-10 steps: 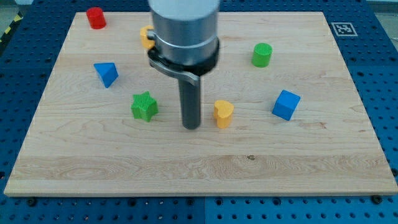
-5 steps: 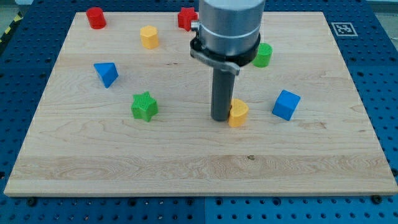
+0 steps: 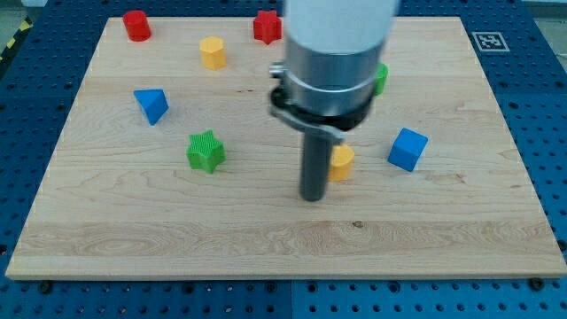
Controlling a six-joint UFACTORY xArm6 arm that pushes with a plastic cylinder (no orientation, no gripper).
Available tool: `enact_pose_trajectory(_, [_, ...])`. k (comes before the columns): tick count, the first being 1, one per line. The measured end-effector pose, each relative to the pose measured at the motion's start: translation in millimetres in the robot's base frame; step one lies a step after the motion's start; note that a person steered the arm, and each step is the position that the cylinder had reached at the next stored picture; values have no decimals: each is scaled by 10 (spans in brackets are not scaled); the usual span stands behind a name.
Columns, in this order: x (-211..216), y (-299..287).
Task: Move the yellow heart to the left of the green circle
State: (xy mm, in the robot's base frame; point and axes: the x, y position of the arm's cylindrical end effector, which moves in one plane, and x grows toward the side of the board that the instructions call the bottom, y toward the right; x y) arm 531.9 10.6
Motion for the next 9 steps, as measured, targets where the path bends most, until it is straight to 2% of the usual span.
enact_pose_trajectory(1, [-330,-117])
enact_pose_trajectory(2, [-413,-119])
enact_pose_trajectory(4, [-239,181])
enact_pose_trajectory(7, [-212,818])
enact_pose_trajectory(9, [-264,711])
